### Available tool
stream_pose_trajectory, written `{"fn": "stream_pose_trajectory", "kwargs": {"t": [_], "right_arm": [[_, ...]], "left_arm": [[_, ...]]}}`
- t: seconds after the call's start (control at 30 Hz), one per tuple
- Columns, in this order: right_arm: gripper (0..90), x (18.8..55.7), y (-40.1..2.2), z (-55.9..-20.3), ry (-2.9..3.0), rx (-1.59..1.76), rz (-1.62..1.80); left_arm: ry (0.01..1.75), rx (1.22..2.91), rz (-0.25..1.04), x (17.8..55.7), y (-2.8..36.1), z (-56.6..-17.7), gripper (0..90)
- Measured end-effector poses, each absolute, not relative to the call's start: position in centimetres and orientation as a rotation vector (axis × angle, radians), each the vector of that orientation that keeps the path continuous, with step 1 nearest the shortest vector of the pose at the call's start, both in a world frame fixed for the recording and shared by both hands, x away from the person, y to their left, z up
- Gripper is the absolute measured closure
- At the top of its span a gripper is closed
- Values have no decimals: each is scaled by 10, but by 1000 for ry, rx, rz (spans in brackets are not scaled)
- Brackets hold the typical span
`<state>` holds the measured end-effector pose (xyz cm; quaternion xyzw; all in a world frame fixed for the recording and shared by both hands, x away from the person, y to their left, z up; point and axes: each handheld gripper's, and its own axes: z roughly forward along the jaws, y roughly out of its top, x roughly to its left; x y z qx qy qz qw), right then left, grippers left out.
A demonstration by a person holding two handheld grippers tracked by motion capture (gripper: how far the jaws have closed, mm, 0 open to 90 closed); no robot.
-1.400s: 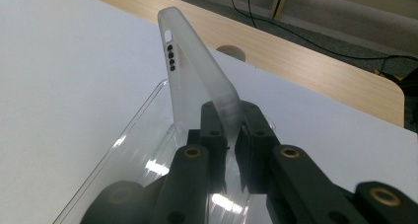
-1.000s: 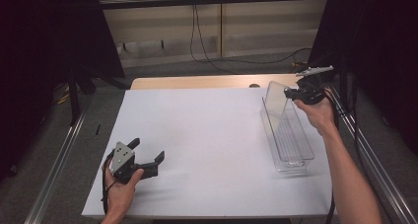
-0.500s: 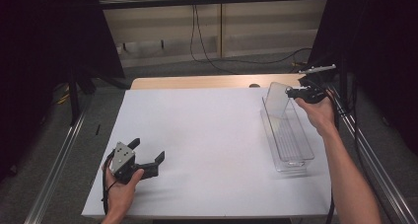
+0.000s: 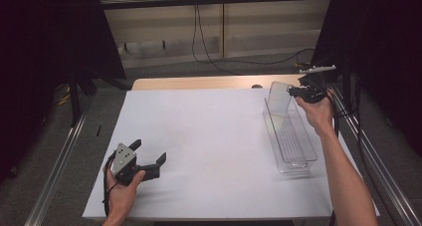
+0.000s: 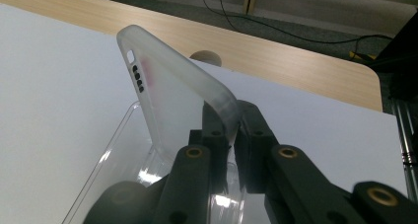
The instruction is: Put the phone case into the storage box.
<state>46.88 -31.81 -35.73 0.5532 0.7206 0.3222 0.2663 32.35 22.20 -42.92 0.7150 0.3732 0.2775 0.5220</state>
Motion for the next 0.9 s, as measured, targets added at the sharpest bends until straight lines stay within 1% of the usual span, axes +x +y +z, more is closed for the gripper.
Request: {"fn": "stream_pose_trajectory", "kwargs": {"t": [0.33,0.9], "right_arm": [[843,477,-317,-355,1952,1463,864],[835,490,-322,-358,1930,1503,886]], "left_arm": [[891,1721,666,323,222,-429,25],[891,1723,674,323,222,-429,25]]}}
